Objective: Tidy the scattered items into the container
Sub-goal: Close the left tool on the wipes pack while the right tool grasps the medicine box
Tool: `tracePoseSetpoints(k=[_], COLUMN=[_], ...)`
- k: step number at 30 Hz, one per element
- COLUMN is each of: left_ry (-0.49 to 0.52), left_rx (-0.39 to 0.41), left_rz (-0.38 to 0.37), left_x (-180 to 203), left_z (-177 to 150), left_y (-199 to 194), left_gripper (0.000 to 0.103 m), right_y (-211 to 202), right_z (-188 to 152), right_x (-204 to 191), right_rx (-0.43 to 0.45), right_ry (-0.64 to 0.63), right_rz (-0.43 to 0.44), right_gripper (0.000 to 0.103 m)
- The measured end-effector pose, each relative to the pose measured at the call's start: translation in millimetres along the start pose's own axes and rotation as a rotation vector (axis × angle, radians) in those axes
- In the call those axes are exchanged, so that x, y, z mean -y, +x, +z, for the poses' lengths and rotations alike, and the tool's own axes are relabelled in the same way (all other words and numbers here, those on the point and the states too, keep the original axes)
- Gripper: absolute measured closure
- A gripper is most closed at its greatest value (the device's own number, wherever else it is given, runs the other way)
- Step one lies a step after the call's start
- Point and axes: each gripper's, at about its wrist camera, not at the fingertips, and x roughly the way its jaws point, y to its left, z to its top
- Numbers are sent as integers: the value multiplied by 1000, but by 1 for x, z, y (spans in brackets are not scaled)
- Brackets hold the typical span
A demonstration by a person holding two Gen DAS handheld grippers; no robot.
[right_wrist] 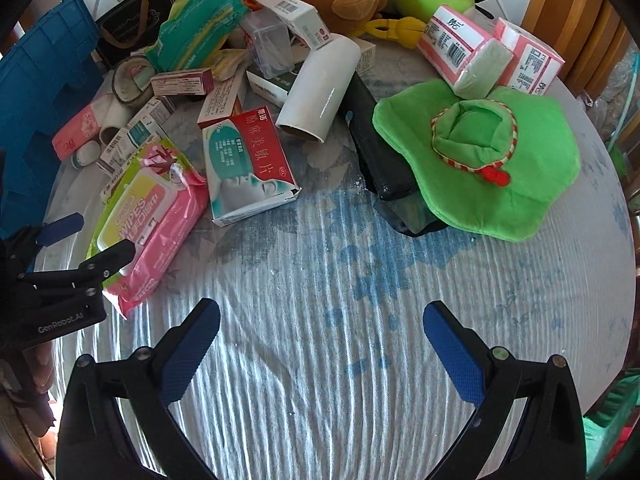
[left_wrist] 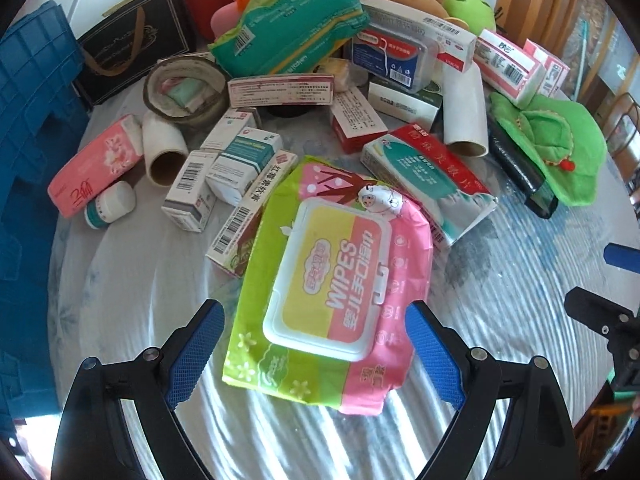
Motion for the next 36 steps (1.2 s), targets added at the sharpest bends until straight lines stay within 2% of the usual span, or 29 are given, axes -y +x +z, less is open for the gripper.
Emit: tracePoseSetpoints(k=[8, 12, 15, 17, 22, 27, 29, 33, 36], left_ry=[-25, -46, -61, -56, -81, -85, -63, 18, 62], left_rx=[-51, -61, -72, -75, -90, -95, -77, -59, -90], left_rz=[-17, -58, -114, -100, -57, -66, -82, -109, -67], left_x=[-4, -12, -18, -22, -44, -64, -68, -59, -42], left_z=[19, 24, 23, 21, 10, 5, 4, 2, -4], left_y=[33, 42, 42, 38, 29, 14, 5, 1, 15], left_gripper=[10, 5, 15, 21, 26, 24, 18, 15, 12], right_y=[19, 29, 34, 38, 50, 60, 64, 64, 61], right_z=[31, 44, 52, 57, 69, 78, 80, 79, 78], right_x=[-10, -17, -23, -28, -45, -64, -69, -66, -61], right_rx=[-12, -21, -13, -14, -28, -32, -36, -40, -41], right_ry=[-48, -69, -82, -90, -126, -183, -199, -190, -177], right_rz=[-3, -8, -9, -4, 24, 16, 12, 4, -3], right_gripper=[0, 0, 0, 0, 0, 0, 0, 0, 0])
